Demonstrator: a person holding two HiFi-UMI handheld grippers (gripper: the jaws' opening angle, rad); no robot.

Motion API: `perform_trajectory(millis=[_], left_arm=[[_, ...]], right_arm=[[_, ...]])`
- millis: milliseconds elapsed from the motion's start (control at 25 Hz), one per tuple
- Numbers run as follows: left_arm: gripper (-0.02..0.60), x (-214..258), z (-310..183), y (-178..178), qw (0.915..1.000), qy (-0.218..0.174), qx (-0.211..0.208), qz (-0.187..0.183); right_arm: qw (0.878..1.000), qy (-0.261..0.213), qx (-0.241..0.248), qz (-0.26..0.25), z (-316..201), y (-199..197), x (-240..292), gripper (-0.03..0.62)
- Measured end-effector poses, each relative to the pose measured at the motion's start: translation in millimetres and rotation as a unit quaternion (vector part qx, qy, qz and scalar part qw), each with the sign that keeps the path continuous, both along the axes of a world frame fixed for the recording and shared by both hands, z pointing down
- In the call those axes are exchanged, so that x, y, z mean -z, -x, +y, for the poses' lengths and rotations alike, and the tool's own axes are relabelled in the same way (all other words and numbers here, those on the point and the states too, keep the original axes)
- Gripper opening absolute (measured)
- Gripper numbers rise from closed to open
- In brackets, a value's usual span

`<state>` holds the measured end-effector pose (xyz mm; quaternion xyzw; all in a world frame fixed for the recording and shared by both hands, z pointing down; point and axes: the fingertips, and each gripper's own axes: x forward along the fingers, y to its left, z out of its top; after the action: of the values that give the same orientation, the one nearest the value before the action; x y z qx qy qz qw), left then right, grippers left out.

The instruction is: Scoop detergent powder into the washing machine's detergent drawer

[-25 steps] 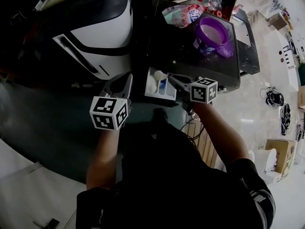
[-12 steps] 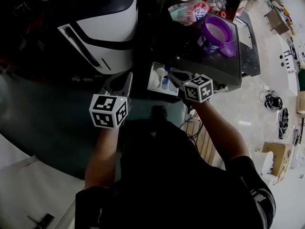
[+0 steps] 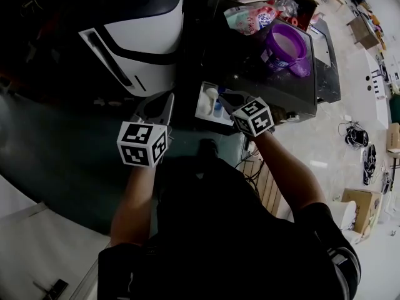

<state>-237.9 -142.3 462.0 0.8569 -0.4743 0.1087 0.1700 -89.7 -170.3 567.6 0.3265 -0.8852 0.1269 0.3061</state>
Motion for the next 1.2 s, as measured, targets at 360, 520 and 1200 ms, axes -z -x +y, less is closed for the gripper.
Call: perform_trajectory(millis=[360,520,1200], left_arm=[[0.008,-0.6,-2.1,4.3,1.0,0.001,-0.001,-0.001],[0.008,-1.2,-3.5,5.2,1.0,0.001,0.0,-0.001],[0.008,-3.2,-8.2,9.3,1.0,0.002,0.0,0.001]], right_arm=[[0.996,-0.049,0.039,0.071,-0.2,6.8,0.1,0.018],[0.992,-0.068,0.056,0.095,-0.5,9.8,0.3,0.018],[0.97,-0.126,0.114,0.172,3.1,18.9,2.7,0.018]])
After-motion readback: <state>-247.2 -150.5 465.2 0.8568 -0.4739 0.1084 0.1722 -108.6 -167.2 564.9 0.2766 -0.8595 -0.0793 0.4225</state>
